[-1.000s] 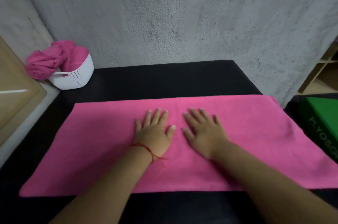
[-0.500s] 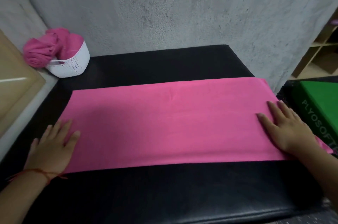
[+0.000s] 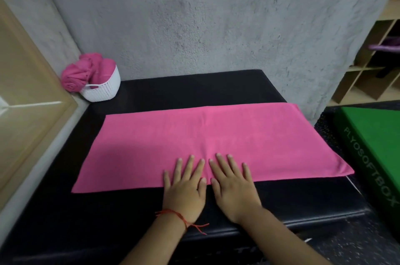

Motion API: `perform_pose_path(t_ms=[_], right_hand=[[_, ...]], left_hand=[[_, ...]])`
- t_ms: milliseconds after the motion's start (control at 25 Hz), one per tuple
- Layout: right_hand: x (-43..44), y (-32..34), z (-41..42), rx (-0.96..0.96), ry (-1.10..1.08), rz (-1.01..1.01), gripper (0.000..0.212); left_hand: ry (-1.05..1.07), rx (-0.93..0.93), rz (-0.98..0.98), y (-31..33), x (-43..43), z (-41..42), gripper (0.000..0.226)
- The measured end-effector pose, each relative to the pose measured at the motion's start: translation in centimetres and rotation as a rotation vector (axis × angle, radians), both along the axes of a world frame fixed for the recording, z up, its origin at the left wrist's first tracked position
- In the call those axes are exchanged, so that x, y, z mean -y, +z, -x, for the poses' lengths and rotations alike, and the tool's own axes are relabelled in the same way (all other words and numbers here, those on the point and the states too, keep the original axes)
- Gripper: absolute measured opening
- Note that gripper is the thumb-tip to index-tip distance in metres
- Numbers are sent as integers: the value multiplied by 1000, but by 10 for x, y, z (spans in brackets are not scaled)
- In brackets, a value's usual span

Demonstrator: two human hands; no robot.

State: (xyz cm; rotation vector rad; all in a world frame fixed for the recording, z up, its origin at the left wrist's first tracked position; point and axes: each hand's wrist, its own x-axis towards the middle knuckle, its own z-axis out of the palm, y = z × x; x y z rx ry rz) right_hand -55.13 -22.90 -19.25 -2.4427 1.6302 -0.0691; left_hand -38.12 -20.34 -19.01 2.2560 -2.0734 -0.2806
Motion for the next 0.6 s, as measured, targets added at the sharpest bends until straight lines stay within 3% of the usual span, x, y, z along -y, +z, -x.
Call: perform_pose_path(t_ms=[160,400,600], right_hand=[[-11,-8,77,-45,-101,103,68],[-8,-2,207,-117,-447,-28,76],[-8,4,215,-38,-628,-52,100]], left_hand=[[171,45,65,-9,-37,-84,66],[575,-73,-28,-4,-86,-242,58],[688,-104,-135,3,-74,-254,66]])
